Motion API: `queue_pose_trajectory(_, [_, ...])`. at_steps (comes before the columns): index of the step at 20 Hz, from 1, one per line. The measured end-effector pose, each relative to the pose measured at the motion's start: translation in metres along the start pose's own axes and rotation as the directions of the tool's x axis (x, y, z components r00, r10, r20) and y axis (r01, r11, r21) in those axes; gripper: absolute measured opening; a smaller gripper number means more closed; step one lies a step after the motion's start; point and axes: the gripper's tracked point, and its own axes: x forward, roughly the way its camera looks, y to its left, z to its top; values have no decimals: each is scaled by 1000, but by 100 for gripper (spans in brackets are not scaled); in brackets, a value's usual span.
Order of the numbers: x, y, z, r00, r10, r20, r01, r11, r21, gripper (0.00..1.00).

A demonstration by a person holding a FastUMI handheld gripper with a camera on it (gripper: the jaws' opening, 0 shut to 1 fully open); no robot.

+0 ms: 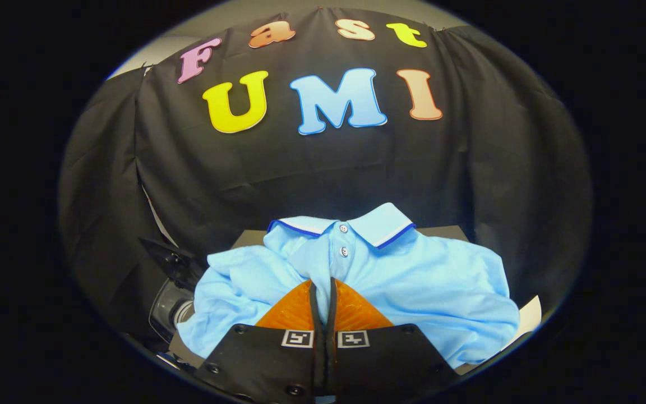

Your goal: Put the clothes into the washing machine and then close the washing machine lid.

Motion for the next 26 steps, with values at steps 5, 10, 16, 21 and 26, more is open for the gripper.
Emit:
queue_pose_trajectory(5, [-25,10,42,995,30,97,-30,1000,-6,2])
queue_pose_trajectory(10, [-48,25,78,982,85,168,-84,996,-15,2])
queue_pose_trajectory(16, [-53,38,83,976,135,173,-131,991,-38,2])
queue_pose_trajectory(21, [-52,61,80,971,174,166,-163,983,-81,2])
queue_pose_trajectory(26, [-58,110,78,959,233,162,-219,970,-104,2])
